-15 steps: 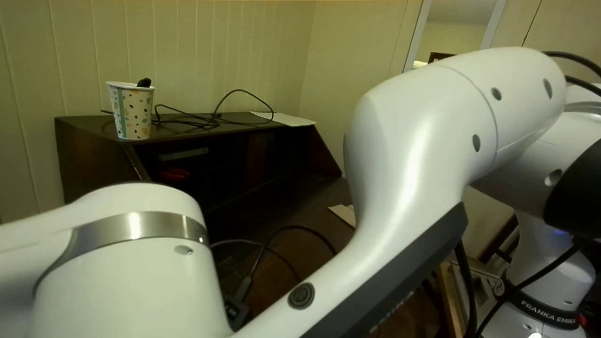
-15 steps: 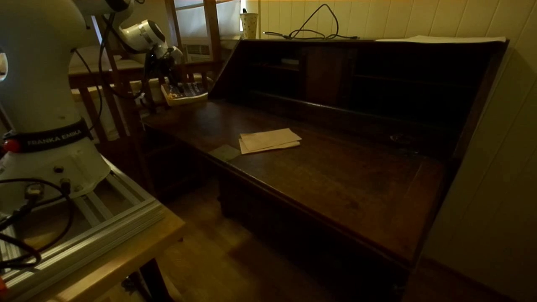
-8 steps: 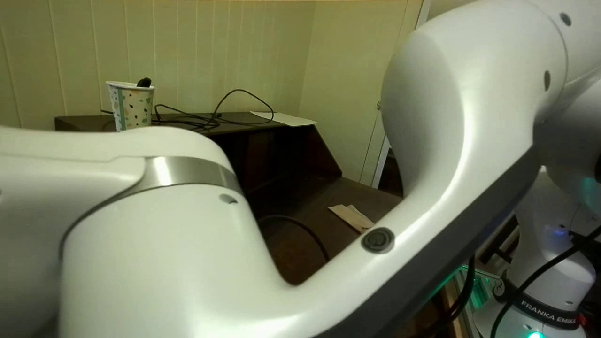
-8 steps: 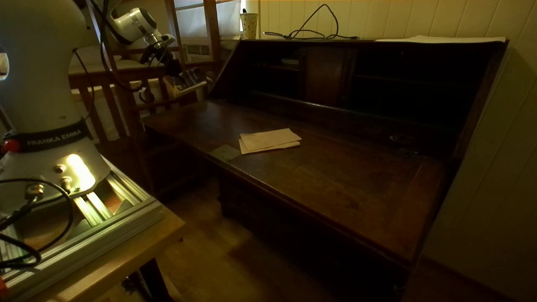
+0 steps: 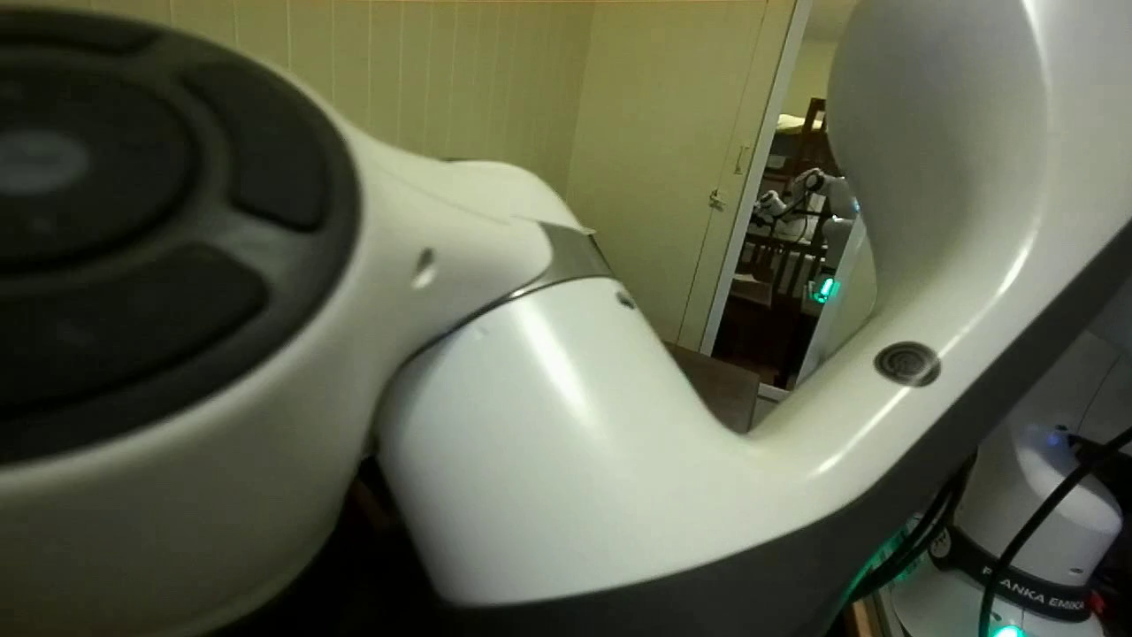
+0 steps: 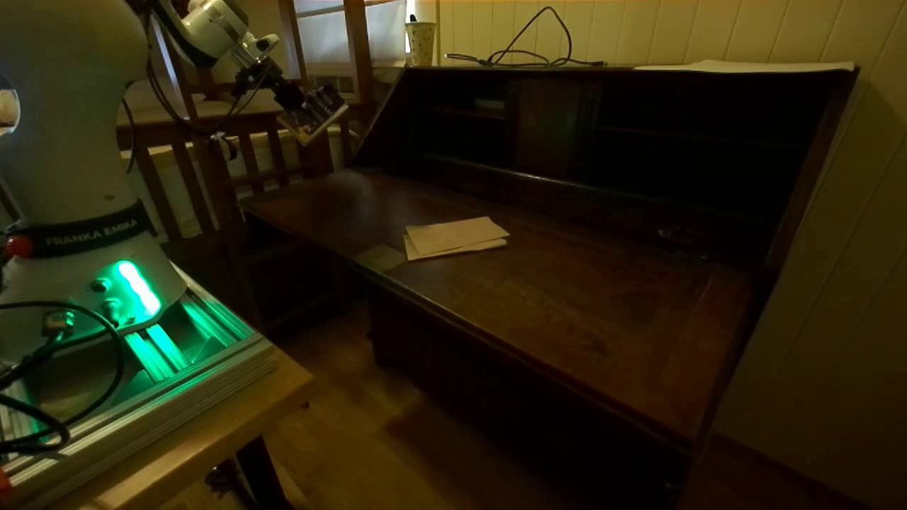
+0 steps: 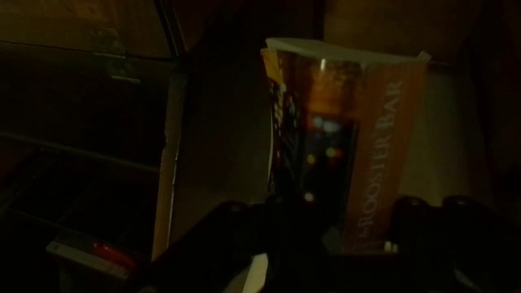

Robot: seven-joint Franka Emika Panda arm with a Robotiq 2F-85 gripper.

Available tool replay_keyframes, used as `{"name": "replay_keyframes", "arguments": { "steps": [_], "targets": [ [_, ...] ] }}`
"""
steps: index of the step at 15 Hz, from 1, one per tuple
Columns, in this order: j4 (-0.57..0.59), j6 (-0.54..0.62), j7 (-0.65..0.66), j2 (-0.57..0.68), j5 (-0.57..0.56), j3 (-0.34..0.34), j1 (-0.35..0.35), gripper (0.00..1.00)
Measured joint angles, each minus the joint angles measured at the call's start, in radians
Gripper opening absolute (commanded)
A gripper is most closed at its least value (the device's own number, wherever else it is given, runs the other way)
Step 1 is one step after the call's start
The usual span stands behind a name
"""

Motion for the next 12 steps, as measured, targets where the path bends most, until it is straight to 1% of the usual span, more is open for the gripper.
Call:
{"name": "replay_keyframes", "arguments": {
  "steps": [2, 5, 6, 8, 10, 11, 12],
  "targets": [
    [-0.091, 0.017, 0.099, -0.063, -0.076, -0.014, 0.018, 0.10],
    [-0.230, 0.019, 0.223, -0.168, -0.187, 0.011, -0.003, 0.10],
    [-0.277, 0.019, 0.248, -0.207, -0.206, 0.028, -0.021, 0.35],
    [-0.364, 0.019, 0.259, -0.282, -0.217, 0.068, -0.067, 0.35],
    [-0.415, 0.019, 0.259, -0.332, -0.220, 0.084, -0.087, 0.35],
    [-0.426, 0.019, 0.259, -0.344, -0.220, 0.086, -0.088, 0.10],
    [-0.431, 0.019, 0.259, -0.348, -0.221, 0.088, -0.088, 0.10]
  ]
}}
